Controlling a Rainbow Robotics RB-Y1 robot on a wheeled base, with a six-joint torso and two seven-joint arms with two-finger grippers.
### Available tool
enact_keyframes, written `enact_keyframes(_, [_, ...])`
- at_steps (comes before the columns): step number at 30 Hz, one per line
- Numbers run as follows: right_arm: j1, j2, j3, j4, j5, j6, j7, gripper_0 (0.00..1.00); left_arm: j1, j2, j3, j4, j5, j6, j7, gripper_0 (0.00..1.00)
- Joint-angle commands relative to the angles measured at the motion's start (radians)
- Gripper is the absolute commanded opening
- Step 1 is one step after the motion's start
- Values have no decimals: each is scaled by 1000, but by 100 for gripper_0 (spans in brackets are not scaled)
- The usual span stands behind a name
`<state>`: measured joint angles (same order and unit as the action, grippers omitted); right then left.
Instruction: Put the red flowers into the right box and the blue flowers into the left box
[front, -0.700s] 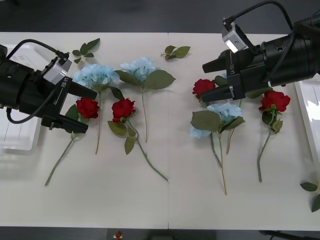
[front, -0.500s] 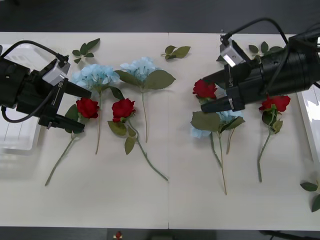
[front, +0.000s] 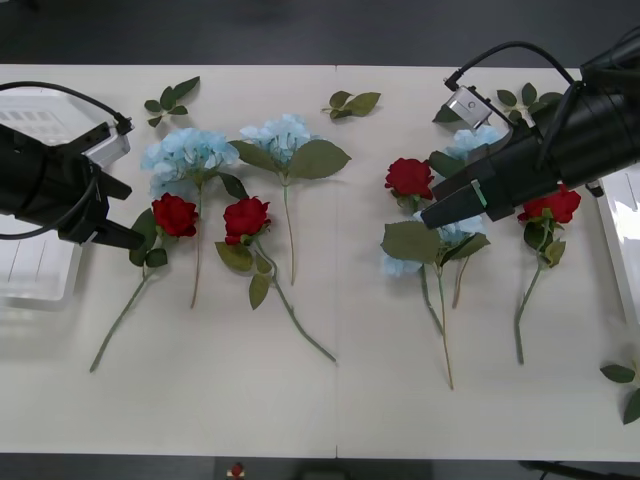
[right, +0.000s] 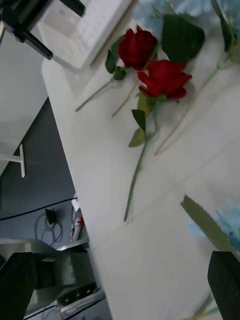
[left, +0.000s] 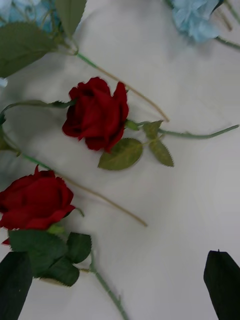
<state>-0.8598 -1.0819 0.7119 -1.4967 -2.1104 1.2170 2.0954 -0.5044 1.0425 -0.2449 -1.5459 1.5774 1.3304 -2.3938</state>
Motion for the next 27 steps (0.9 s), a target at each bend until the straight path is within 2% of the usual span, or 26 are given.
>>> enact_keyframes(1, [-70, -26, -68, 19, 89, 96, -390, 100, 9, 33, 16, -20, -94, -8, 140, 100])
enact_keyframes(4, [-108, -36, -75, 19, 188, 176, -655, 100, 7, 31, 3, -20, -163, -10, 225, 100])
enact_keyframes(10, [-142, -73, -75, 26, 388, 289, -851, 100, 7, 31, -53, -20, -260, -11, 374, 100])
enact_keyframes(15, [-139, -95, -66, 64, 523, 366, -874, 100, -5, 31, -128, -20, -304, -20, 478, 100])
enact_keyframes(19, [-119, -104, -65, 90, 627, 368, -864, 100, -6, 31, -171, -20, -315, -34, 525, 100])
enact_keyframes(27, [-30, -96, -49, 95, 730, 253, -838, 100, -26, 31, -272, -19, -336, -91, 640, 100])
